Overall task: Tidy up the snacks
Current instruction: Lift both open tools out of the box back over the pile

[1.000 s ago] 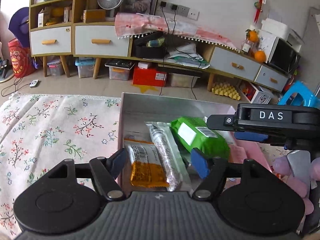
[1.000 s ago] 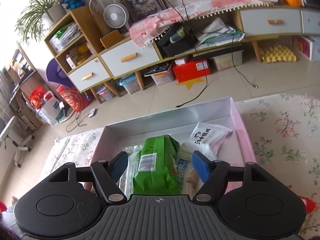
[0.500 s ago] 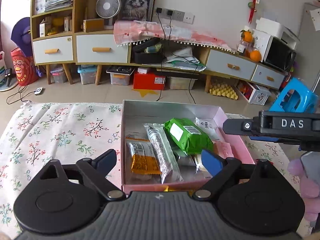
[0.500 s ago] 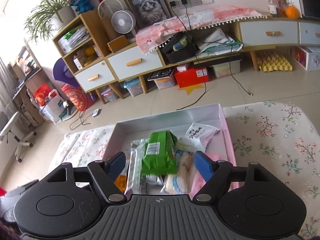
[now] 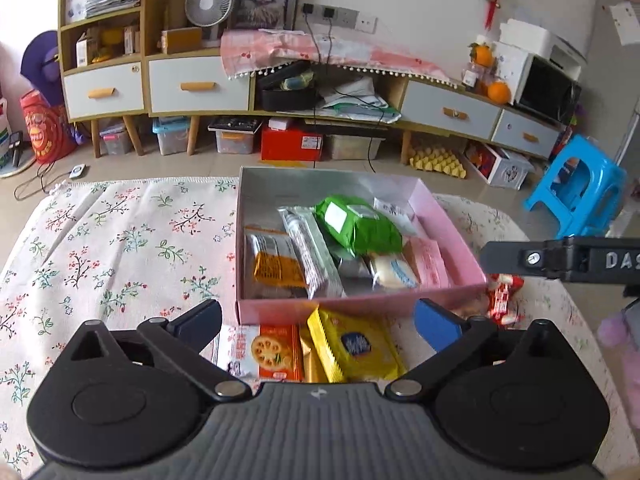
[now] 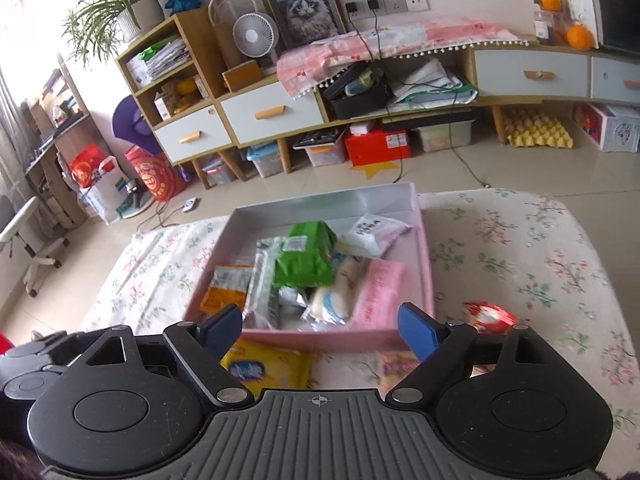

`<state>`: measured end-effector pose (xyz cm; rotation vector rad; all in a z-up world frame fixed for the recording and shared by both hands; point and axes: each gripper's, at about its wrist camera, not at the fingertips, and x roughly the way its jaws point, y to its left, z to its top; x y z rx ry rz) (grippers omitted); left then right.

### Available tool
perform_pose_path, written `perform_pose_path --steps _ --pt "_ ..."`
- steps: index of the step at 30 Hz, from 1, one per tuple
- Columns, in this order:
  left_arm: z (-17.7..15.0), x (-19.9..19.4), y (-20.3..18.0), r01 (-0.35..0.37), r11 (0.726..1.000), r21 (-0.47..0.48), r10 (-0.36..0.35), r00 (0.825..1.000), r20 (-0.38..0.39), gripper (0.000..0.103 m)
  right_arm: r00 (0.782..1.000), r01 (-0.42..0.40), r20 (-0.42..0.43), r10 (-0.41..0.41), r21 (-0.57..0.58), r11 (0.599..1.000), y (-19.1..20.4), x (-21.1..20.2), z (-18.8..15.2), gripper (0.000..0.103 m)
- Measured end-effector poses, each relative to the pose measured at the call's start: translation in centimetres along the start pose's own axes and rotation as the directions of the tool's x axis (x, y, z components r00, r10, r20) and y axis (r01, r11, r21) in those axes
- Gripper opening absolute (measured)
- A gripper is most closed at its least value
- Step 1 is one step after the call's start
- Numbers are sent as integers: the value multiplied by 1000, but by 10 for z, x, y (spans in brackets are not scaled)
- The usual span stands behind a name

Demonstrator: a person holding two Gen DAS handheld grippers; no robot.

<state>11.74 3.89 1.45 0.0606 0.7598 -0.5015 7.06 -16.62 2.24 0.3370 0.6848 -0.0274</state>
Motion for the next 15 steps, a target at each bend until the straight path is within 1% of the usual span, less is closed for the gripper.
perform_pose_path --steps 1,4,7,11,15 --pt "-4 1 0 -4 1000 8 4 1000 5 103 1000 3 3 -3 -2 1000 -2 -2 -4 91" --pt "-6 3 -2 -24 1000 12 24 1000 -20 103 999 27 33 -27 7 1000 -13 -8 -16 93" --pt "-9 0 1 -15 1000 -8 15 1000 -16 103 998 55 13 -55 24 998 -22 -6 -21 93" --pt "-15 0 6 -41 999 -5 41 999 -13 103 998 58 -4 -58 42 997 -32 -8 -29 93" --pt "-24 0 9 -50 999 15 51 998 -28 103 997 72 -23 -73 -15 997 -32 -8 -39 93"
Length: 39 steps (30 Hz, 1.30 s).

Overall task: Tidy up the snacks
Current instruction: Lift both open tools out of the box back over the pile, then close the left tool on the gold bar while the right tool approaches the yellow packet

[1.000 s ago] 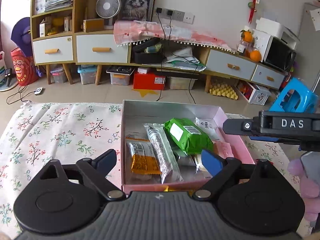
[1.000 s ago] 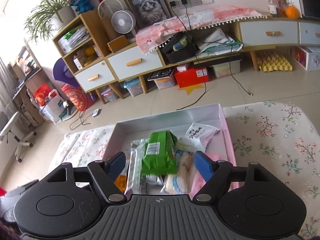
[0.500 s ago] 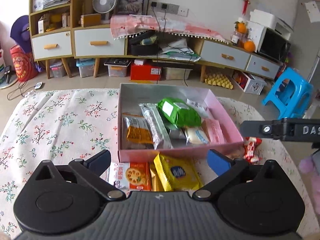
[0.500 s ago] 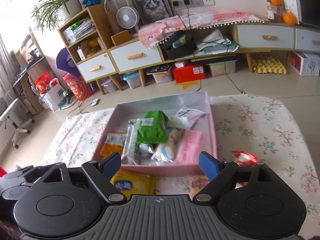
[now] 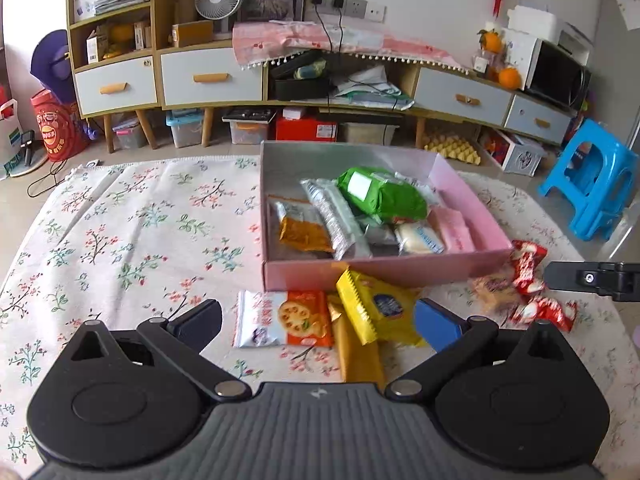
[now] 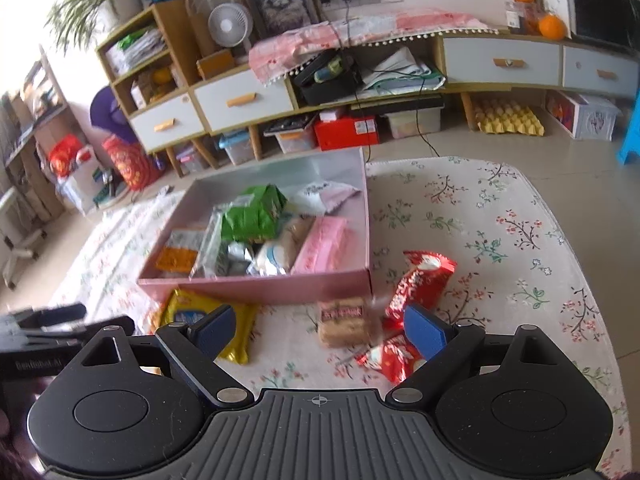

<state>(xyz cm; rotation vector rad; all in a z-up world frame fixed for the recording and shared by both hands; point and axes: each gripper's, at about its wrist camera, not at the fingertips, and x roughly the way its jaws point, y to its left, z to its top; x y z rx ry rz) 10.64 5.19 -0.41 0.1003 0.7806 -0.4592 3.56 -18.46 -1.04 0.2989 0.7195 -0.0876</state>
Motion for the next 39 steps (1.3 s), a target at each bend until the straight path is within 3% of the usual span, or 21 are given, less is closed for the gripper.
perform_pose_path --steps 12,16,23,27,36,39 --pt "-30 12 -10 31 993 118 -20 996 -88 101 998 -15 -65 4 -174 985 33 22 -21 93" --pt "-30 21 -10 33 993 115 -19 993 -116 99 995 -56 -91 43 -142 988 43 31 -17 93" --pt "-30 27 0 -12 995 100 27 989 -148 96 984 -139 -107 142 31 990 59 55 -1 93" --pt "-29 22 10 1 997 73 11 986 -167 96 975 -182 -110 191 90 979 68 72 2 93" --pt "-34 14 24 4 998 63 7 983 -184 96 973 -190 -121 194 44 981 82 88 -9 93" --pt "-34 13 26 -1 998 59 12 983 -182 96 981 -160 -113 160 13 987 86 90 -10 93"
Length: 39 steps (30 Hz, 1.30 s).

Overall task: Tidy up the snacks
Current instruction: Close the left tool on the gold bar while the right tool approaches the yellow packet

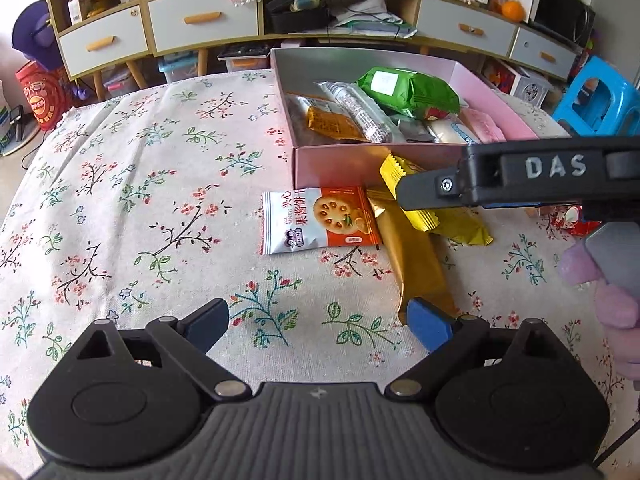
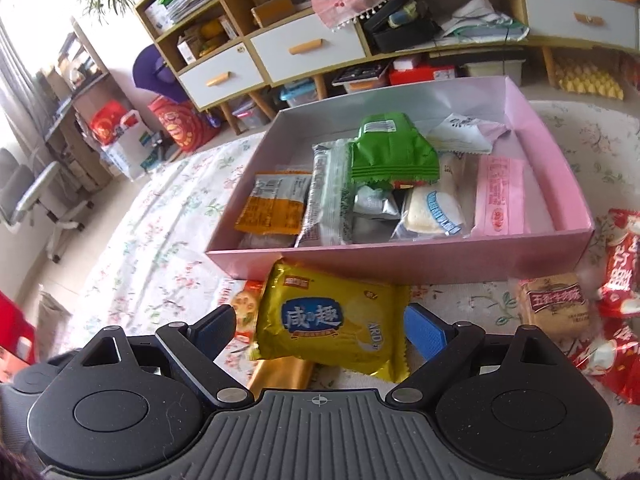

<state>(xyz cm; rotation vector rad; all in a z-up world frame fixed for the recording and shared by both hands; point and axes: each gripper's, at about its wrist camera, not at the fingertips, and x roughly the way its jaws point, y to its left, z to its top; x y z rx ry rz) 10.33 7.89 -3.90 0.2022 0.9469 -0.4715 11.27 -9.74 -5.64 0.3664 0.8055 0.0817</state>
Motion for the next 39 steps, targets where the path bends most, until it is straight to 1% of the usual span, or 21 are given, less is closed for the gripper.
perform_pose_path --steps 2,6,12,15,19,20,23,25,26,27,29,31,33,34,38,39 --pt "1 0 -1 -3 1000 0 3 1000 2 95 999 36 1 -36 -8 999 -1 0 -1 93" --pt "2 0 -3 2 1000 2 -2 1000 6 94 1000 16 -13 -16 12 1000 -13 -7 -3 92" --pt "6 4 -12 14 999 34 -14 1000 3 85 998 36 -57 -38 -47 998 -31 -23 -17 92" --pt "7 6 -18 15 999 50 -15 1000 5 83 995 64 -66 -68 -62 996 -44 -32 -24 92" --pt "9 9 -25 15 998 58 -16 1000 6 79 989 126 -73 -129 -56 991 -64 -42 -29 92" --pt "10 10 -27 16 998 59 -16 1000 8 77 988 128 -76 -131 -45 991 -69 -44 -30 92" --pt "12 13 -32 22 998 60 -23 1000 16 74 992 98 -84 -99 -11 995 -76 -50 -29 92" --pt "14 13 -37 31 997 70 -33 999 27 70 995 65 -76 -64 12 998 -75 -52 -27 92" --pt "16 14 -39 34 996 76 -37 999 36 66 996 48 -71 -47 21 999 -74 -53 -26 92" --pt "16 14 -41 33 996 79 -36 998 44 61 997 37 -67 -35 28 999 -72 -53 -24 92" --pt "18 16 -44 35 997 75 -38 998 51 57 998 21 -64 -18 37 999 -68 -52 -21 92" --pt "19 20 -47 41 997 70 -44 998 49 53 998 16 -66 -14 42 999 -65 -49 -19 92" --pt "19 22 -51 41 996 80 -45 998 50 47 998 15 -69 -12 45 999 -64 -46 -18 92" --pt "18 22 -53 37 995 91 -41 998 53 45 998 16 -69 -13 46 999 -63 -46 -18 92" --pt "17 21 -54 39 992 117 -46 997 57 29 998 16 -54 -13 49 999 -65 -43 -18 92" --pt "17 20 -52 37 993 116 -43 997 56 27 999 8 -42 -6 52 999 -66 -44 -18 92"
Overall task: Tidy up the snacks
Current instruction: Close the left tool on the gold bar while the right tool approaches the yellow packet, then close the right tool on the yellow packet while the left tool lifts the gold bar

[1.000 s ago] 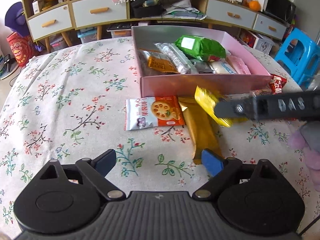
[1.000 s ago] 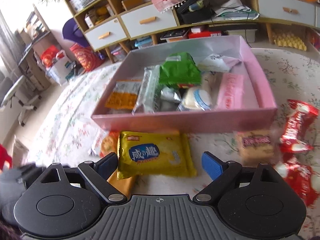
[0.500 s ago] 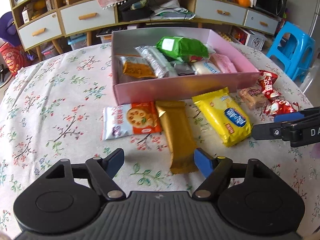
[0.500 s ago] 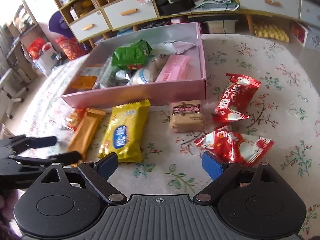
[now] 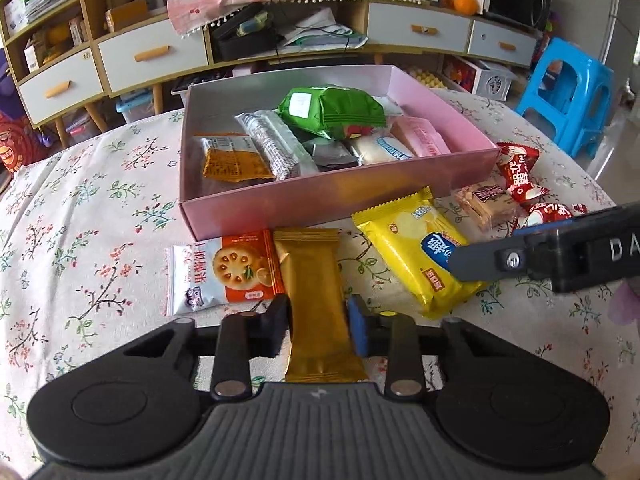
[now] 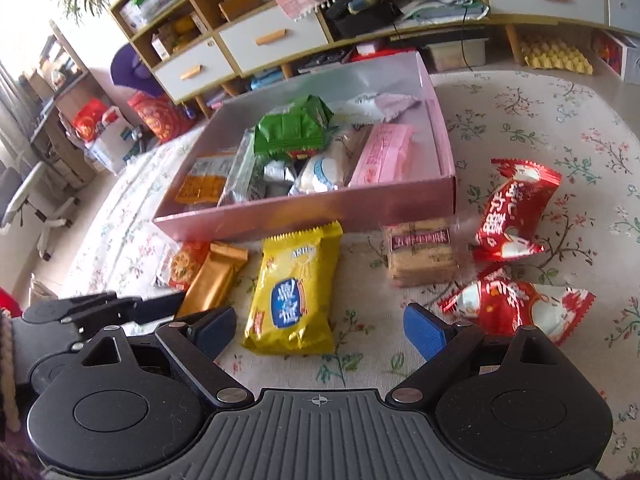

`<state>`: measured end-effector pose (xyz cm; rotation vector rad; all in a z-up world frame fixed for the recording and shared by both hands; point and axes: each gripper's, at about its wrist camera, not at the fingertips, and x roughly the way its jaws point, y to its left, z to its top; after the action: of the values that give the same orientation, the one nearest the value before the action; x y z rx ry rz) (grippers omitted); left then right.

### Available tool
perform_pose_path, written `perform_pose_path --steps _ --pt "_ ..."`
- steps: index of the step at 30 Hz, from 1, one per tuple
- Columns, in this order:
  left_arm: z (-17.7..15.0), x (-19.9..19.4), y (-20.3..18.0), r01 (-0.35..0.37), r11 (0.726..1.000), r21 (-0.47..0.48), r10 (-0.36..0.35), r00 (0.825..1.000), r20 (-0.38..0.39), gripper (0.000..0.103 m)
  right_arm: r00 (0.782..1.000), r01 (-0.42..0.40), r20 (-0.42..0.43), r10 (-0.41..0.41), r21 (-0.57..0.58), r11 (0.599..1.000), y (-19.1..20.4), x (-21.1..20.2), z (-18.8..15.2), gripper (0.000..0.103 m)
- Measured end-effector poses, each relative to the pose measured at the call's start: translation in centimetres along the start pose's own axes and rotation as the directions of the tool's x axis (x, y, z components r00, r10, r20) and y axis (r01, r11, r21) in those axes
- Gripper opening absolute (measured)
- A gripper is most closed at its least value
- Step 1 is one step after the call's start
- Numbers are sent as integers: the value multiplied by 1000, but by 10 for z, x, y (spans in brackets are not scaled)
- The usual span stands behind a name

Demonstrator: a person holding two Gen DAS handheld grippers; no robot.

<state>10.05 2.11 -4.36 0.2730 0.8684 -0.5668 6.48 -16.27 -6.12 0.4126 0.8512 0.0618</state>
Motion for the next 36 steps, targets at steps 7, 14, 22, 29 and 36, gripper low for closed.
perform_pose_path --steps 7,14,22,29,36 --pt "-10 -12 20 -3 1000 -25 3 1000 -15 26 999 -24 33 26 -44 999 7 7 -3 92" --pt "-23 -20 39 -5 999 -40 5 1000 -13 34 999 27 38 -19 -221 975 36 19 -17 90" --pt "-21 -15 37 -30 1000 -10 30 999 18 41 991 121 87 -97 -333 935 51 32 -26 82" --pt "-20 -13 36 -35 999 -3 35 999 15 39 985 161 113 -127 -377 912 54 34 -29 73" --pt "-18 -16 38 -25 999 -30 25 1000 -2 27 988 150 98 -122 -364 919 56 32 -25 55"
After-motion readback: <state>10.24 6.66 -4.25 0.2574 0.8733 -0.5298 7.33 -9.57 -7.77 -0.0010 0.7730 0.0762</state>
